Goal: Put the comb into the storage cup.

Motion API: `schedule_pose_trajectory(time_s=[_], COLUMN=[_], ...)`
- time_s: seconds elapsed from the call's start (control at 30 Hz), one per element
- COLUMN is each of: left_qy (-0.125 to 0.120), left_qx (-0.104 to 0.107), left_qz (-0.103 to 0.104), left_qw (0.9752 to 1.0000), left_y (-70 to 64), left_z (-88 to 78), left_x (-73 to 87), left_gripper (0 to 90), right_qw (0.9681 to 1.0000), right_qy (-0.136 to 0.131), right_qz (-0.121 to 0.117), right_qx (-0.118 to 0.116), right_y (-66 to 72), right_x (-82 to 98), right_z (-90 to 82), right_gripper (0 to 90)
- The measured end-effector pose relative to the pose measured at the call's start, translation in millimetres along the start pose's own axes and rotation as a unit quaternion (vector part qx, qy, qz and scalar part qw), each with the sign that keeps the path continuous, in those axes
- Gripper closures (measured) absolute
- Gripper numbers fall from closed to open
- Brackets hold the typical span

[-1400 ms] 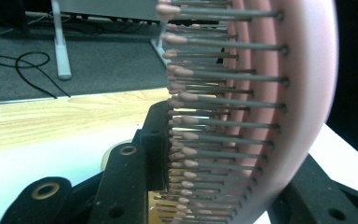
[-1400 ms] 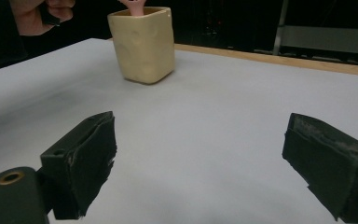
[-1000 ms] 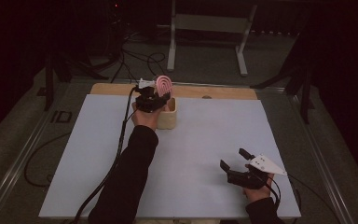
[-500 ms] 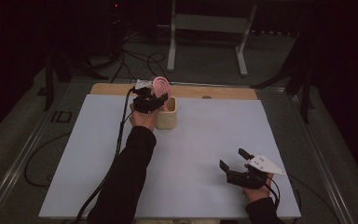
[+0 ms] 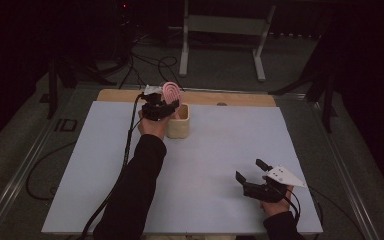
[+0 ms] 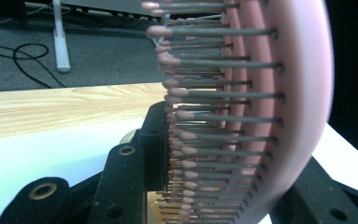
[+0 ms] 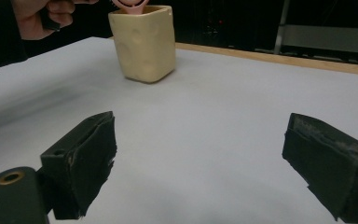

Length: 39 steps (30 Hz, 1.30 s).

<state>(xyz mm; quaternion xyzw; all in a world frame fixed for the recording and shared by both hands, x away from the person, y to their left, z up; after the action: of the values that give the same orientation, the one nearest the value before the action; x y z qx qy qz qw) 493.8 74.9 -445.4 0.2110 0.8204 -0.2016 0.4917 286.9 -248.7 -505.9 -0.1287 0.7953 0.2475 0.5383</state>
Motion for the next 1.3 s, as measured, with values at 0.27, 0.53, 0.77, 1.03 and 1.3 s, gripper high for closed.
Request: schedule_pose_trajectory(time_s=[0.27, 0.53, 0.77, 1.03, 1.3], left_qy=[0.004, 0.010, 0.019, 0.025, 0.025], left_qx=[-0.004, -0.008, -0.015, -0.020, -0.031], left_qz=[0.003, 0.007, 0.012, 0.010, 0.018], left_qw=[1.0000, 0.9999, 0.9996, 0.9994, 0.9991], left_y=[1.6, 2.8, 3.8, 5.6, 4.9], left_z=[-0.8, -0.7, 0.0, 0.4, -0.3], left_x=[0.6, 1.7, 3.1, 5.0, 4.7], left_gripper=[61.0, 57.6, 52.1, 46.0, 35.7], right_qw=[1.0000, 1.0000, 1.0000, 1.0000, 1.0000], right_qy=[-0.001, 0.000, 0.000, 0.000, 0.000], right_qz=[0.000, 0.000, 0.000, 0.000, 0.000], right_qx=[0.000, -0.001, 0.000, -0.001, 0.000], right_y=[0.1, 0.4, 0.5, 0.4, 0.4], right_x=[0.0, 0.1, 0.1, 0.1, 0.1], right_z=[-0.1, -0.1, 0.0, 0.2, 0.0], right_gripper=[9.3, 9.3, 9.3, 9.3, 9.3])
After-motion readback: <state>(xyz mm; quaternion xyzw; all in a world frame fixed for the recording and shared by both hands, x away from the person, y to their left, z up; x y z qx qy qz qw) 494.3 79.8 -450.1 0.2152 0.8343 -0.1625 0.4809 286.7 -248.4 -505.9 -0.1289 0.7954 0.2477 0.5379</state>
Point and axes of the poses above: each handheld gripper's, and its own axes: z roughly forward along the jaws, x roughly out of its underside, y roughly to its left, the point moved 4 cm from there along z, roughly forward along the jaws, and after that the axes turned 11 degrees about z, right-handed, at the moved point
